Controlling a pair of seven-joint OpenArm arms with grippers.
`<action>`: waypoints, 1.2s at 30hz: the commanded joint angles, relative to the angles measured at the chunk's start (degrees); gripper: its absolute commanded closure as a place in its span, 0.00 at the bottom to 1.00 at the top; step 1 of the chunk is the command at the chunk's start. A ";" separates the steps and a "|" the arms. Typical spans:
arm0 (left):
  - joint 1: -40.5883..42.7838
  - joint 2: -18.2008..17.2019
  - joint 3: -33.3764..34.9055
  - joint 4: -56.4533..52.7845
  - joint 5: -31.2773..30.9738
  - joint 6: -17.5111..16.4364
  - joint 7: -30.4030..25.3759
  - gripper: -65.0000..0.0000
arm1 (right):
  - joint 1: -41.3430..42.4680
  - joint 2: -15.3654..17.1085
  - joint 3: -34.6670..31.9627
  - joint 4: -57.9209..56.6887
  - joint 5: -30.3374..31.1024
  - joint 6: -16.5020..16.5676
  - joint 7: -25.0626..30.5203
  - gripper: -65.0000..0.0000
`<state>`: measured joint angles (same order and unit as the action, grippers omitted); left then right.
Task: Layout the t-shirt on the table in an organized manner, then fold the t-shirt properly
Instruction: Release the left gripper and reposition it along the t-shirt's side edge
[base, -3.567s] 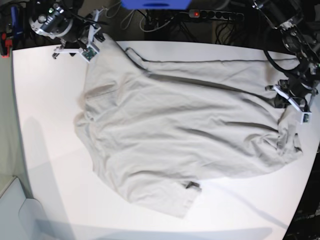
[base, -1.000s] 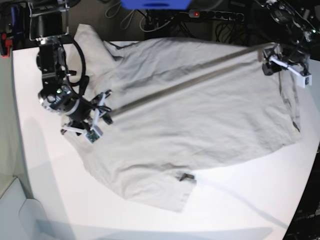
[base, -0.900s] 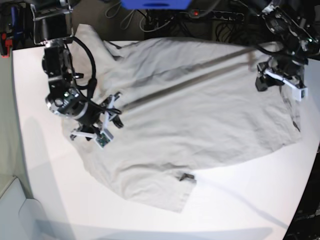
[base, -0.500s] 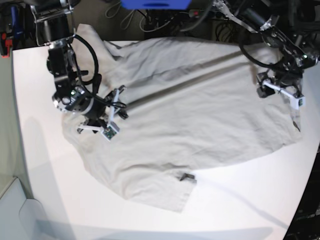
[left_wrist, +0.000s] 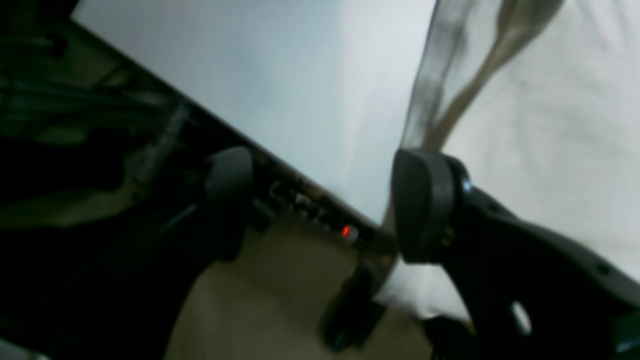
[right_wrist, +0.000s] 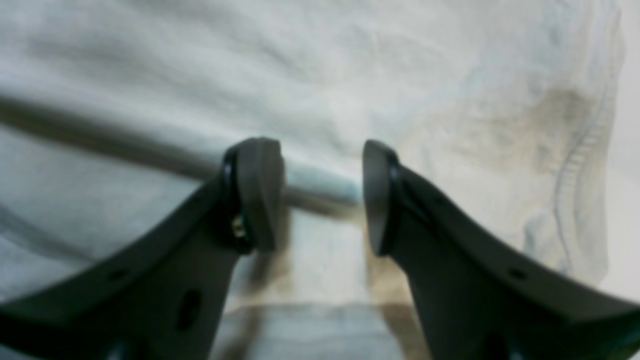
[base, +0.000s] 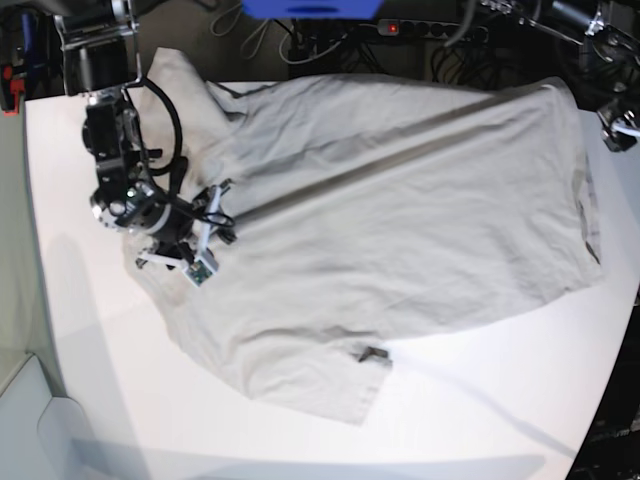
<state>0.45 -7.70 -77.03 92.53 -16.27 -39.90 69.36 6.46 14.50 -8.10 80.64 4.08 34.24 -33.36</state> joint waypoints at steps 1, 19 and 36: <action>-0.23 -2.19 -0.20 3.16 -1.71 -0.10 -0.04 0.34 | 1.06 0.40 0.23 1.07 0.54 -0.17 1.23 0.59; -13.33 14.52 20.29 8.79 6.38 3.81 -1.63 0.34 | 0.62 0.40 0.32 1.07 0.63 -0.17 0.88 0.59; -12.27 4.06 15.28 -18.11 14.65 3.64 -19.65 0.34 | -0.26 0.84 0.49 0.72 0.45 -0.17 1.14 0.59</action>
<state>-11.03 -2.66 -61.73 73.67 -1.06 -36.25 50.48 5.15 14.74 -7.92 80.58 3.84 34.24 -33.43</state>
